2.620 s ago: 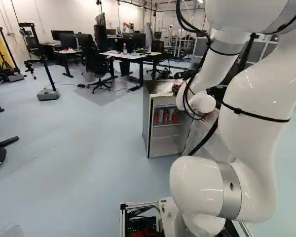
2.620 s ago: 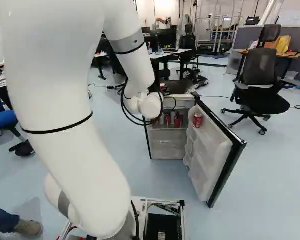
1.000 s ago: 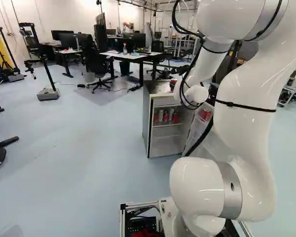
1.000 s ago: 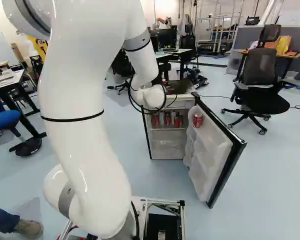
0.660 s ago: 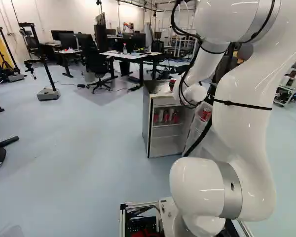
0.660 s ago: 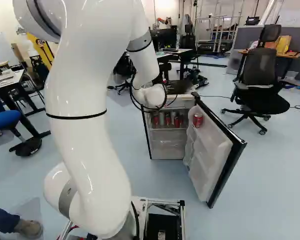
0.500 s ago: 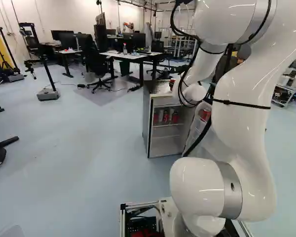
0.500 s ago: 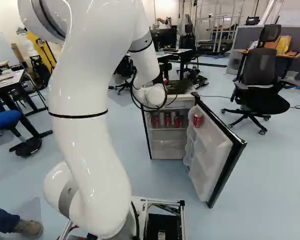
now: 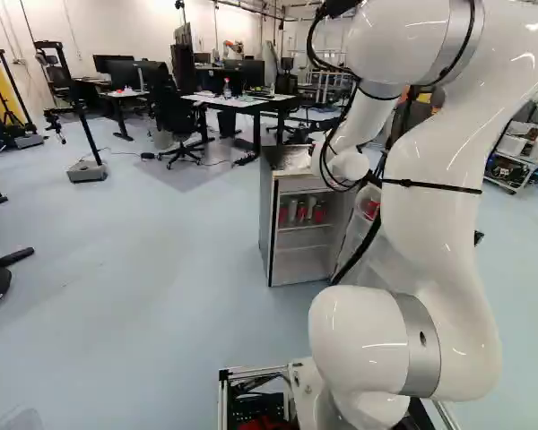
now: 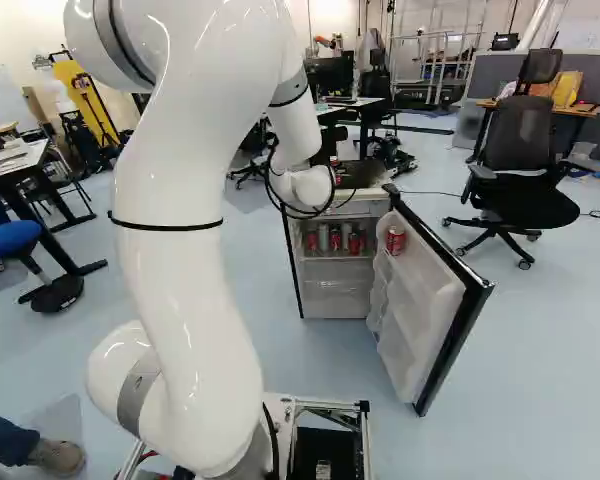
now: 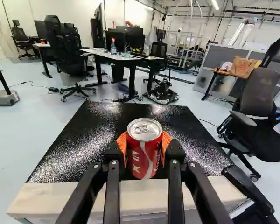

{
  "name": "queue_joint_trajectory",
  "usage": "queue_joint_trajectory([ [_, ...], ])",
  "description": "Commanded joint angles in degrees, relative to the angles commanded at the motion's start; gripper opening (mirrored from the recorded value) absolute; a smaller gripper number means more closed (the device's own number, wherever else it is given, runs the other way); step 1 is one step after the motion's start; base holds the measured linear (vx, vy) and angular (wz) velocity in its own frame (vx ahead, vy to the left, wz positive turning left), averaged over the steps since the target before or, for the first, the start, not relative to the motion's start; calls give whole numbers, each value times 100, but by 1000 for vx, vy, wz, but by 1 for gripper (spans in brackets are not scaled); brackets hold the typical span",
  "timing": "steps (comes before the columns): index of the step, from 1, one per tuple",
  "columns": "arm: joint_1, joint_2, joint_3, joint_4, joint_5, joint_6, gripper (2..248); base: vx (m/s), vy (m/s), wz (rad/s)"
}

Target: Grab a drink from the fridge

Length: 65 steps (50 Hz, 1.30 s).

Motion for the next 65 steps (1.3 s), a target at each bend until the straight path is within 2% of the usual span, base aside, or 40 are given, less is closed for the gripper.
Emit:
queue_joint_trajectory([
  [55, 110, -703, -910, 806, -412, 0, 94, 0, 0, 0],
  [65, 110, -708, -916, 813, -413, 0, 94, 0, 0, 0],
])
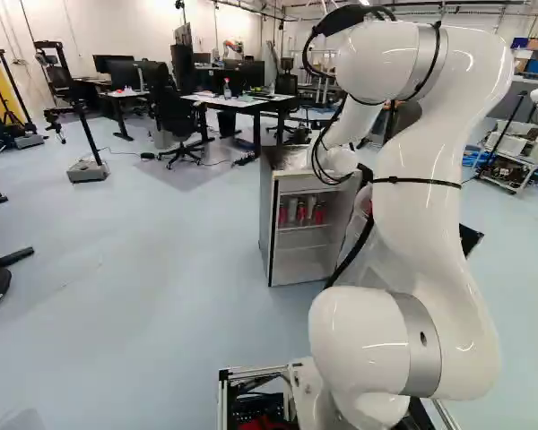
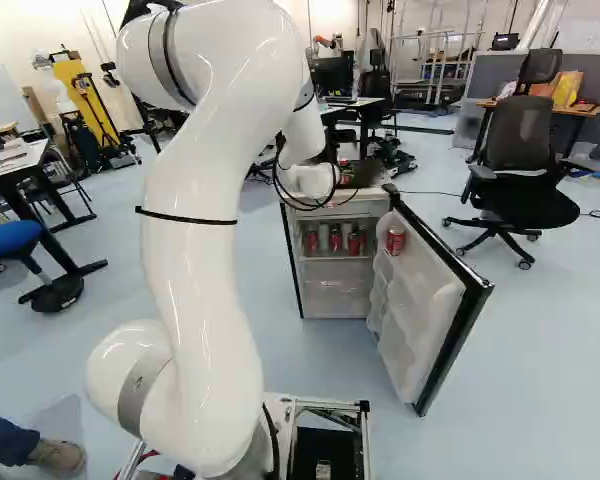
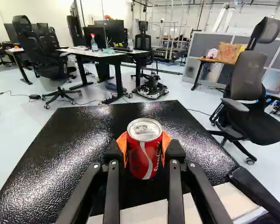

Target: Grab a drink from the fridge

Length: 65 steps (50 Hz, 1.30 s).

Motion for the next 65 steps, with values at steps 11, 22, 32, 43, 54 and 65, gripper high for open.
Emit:
queue_joint_trajectory([
  [11, 0, 0, 0, 0, 0, 0, 94, 0, 0, 0],
  [22, 0, 0, 0, 0, 0, 0, 100, 0, 0, 0],
  [32, 0, 0, 0, 0, 0, 0, 166, 0, 0, 0],
  [43, 0, 1, 1, 0, 0, 0, 240, 0, 0, 0],
  [54, -4, 163, 215, 0, 0, 0, 247, 0, 0, 0],
  [65, -12, 448, 586, 0, 0, 0, 247, 0, 0, 0],
])
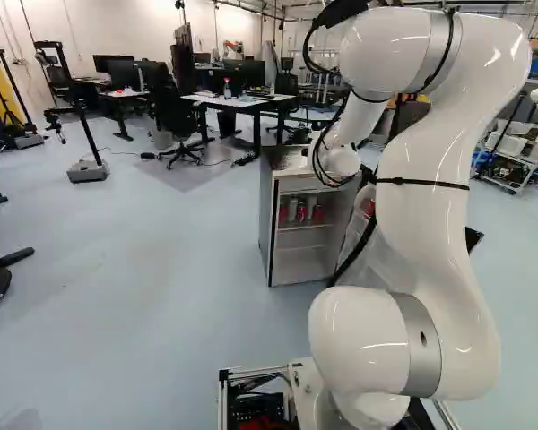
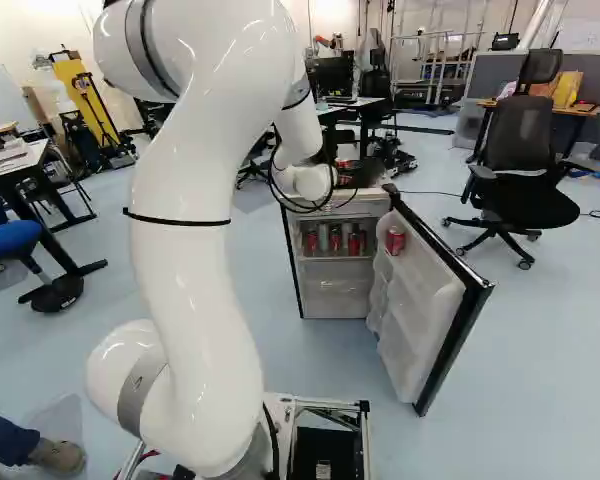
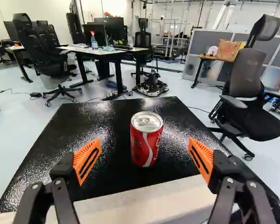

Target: Grab a drink from the fridge

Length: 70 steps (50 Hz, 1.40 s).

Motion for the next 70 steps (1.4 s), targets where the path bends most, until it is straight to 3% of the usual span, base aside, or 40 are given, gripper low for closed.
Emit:
queue_joint_trajectory([
  [37, -182, 1025, 1170, 0, 0, 0, 247, 0, 0, 0],
  [70, -665, 1981, 1805, 0, -647, 0, 247, 0, 0, 0],
])
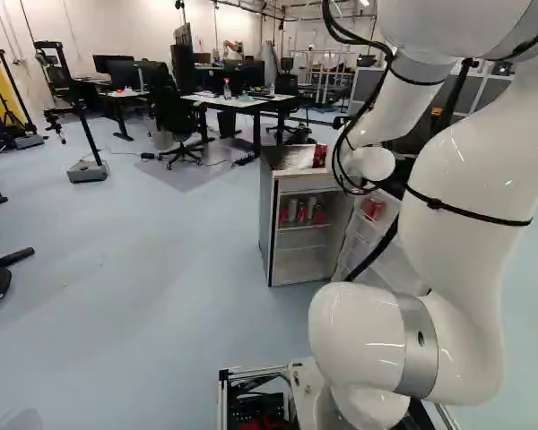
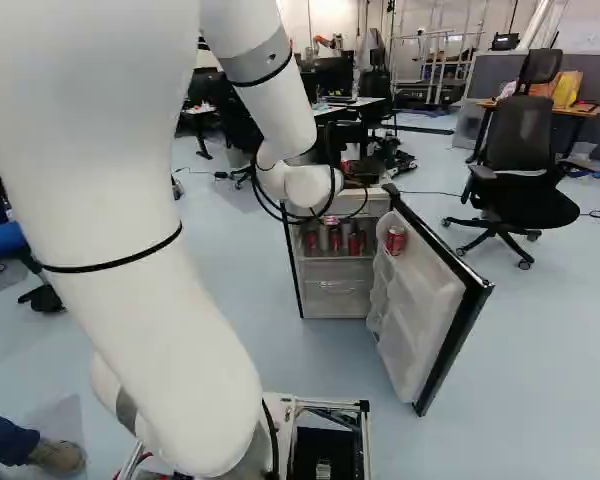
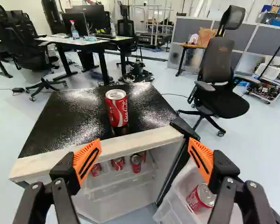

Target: Grab a drink from the fridge

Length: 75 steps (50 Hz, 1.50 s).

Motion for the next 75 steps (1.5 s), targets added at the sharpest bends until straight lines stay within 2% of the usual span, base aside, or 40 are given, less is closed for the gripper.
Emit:
queue_joint_trajectory([
  [39, -747, 569, 66, 0, -1122, 0, 247, 0, 0, 0],
  [75, -1371, 666, -329, 0, -2325, 0, 247, 0, 0, 0],
])
